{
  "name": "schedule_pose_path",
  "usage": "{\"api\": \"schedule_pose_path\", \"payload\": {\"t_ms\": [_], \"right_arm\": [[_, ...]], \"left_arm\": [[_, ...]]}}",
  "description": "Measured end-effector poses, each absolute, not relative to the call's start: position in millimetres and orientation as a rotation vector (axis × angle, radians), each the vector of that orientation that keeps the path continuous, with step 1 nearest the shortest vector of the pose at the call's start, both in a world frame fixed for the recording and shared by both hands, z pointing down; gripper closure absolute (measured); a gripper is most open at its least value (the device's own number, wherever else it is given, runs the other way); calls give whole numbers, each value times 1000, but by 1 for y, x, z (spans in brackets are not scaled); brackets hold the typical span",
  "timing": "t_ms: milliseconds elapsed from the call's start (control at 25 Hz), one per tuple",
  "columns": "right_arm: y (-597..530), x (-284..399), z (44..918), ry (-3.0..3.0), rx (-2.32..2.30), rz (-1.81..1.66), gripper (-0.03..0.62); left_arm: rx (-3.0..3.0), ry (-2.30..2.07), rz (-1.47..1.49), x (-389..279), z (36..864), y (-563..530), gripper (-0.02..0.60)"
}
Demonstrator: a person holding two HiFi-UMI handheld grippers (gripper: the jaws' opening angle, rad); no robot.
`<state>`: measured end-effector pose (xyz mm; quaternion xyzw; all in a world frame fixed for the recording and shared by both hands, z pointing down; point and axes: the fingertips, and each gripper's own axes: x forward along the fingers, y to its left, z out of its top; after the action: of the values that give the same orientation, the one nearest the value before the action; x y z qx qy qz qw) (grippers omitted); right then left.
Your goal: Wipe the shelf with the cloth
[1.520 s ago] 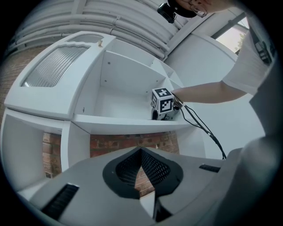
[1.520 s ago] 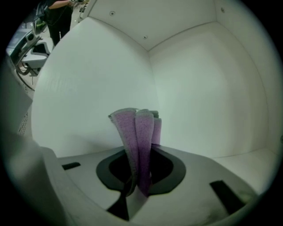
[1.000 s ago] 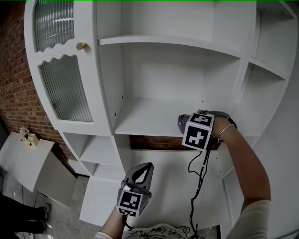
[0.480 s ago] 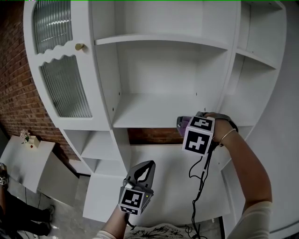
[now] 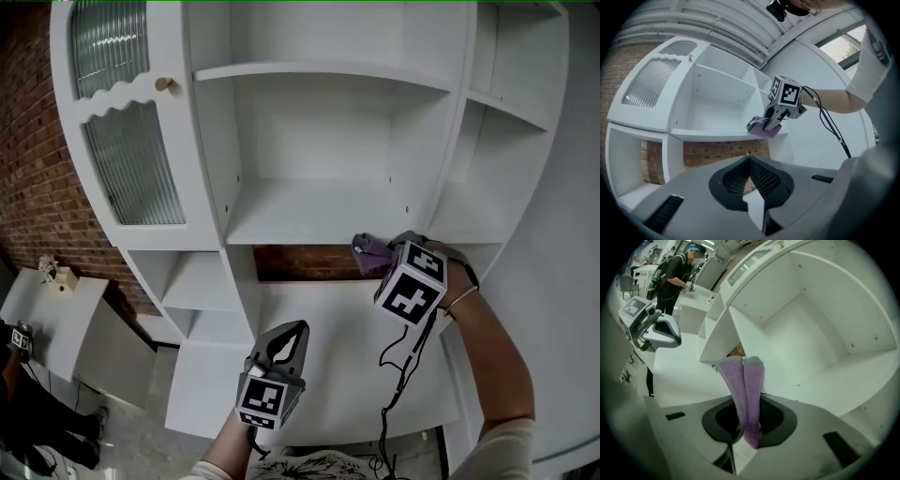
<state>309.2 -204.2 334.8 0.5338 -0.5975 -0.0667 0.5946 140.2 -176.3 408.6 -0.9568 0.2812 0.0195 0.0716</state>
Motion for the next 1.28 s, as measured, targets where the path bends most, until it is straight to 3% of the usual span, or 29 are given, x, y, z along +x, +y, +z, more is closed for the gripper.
{"api": "schedule_pose_path", "payload": {"t_ms": [320, 640, 880, 1280], "right_arm": [[-199, 296, 331, -1755, 1728, -293, 516], [-170, 254, 391, -2202, 1854, -309, 513], [-162, 236, 409, -2176, 1948, -429, 513], [-175, 226, 450, -2390, 1927, -129, 522]], "left_arm": [[-2867, 940, 70, 125, 408, -188, 568], [-2880, 937, 53, 122, 422, -194, 568], [-2913, 969, 16, 121, 441, -201, 568], [-2939, 906, 10, 126, 455, -210, 568]]}}
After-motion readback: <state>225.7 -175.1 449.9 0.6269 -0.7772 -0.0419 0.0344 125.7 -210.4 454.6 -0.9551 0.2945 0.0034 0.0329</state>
